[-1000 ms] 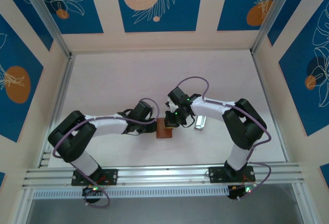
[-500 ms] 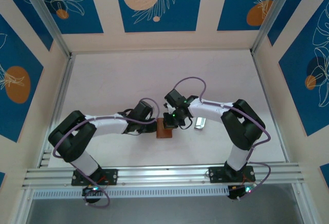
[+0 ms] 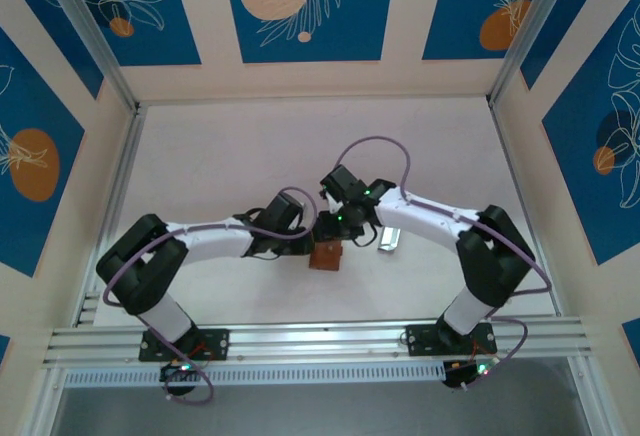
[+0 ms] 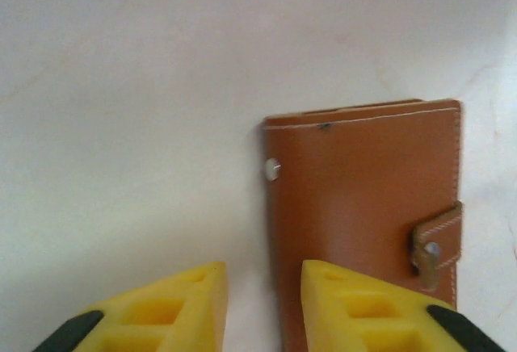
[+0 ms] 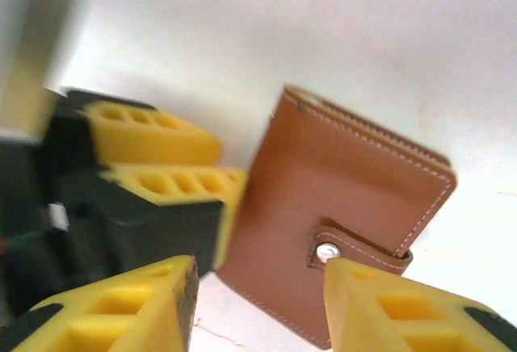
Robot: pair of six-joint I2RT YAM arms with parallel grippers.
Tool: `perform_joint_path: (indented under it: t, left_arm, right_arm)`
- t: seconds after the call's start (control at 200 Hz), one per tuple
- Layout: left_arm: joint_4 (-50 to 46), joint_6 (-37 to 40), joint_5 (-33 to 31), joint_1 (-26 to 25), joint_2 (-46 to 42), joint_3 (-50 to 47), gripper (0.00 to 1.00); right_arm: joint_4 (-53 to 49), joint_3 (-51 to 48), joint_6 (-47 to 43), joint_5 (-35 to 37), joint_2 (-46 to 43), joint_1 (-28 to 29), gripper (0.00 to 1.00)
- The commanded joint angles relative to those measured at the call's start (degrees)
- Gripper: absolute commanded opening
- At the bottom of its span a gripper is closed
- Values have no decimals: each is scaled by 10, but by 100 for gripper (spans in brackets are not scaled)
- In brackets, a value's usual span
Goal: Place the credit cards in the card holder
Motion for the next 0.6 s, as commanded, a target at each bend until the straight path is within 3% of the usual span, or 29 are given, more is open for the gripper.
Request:
perform_joint_path:
  t: [0.0, 0.04, 0.16, 0.25, 0.305, 0.385, 0.435, 0.49, 0.595]
  left_arm:
    - [-47, 30, -40, 9, -65, 25, 49]
    - [-67, 39, -60, 15, -95, 25, 64]
    - [-129, 73, -163, 31, -203, 17, 99]
    - [-168, 103, -300, 41, -285, -1, 100]
    - [-178, 127, -396, 45, -325, -15, 100]
    - [-123, 208, -512, 50, -365, -60, 100]
    - [-73, 242, -584, 55, -387, -94, 100]
    - [16, 307, -627, 64, -408, -142, 100]
    - [219, 405, -637, 116, -418, -236, 99]
  right_arm:
    - [-33, 9, -3, 70, -63, -13, 73]
    - [-30, -2, -1, 97, -93, -18, 99]
    - [-29, -57, 9, 248, -194, -39, 99]
    - [21, -128, -15, 322, -284, -74, 99]
    - [45, -169, -8, 404, -335, -96, 99]
    - [99, -229, -15, 501, -396, -127, 99]
    - [199, -282, -96, 484, -432, -155, 99]
    - [342, -353, -196, 396, -463, -196, 99]
    - [496, -460, -221, 320, -476, -288, 99]
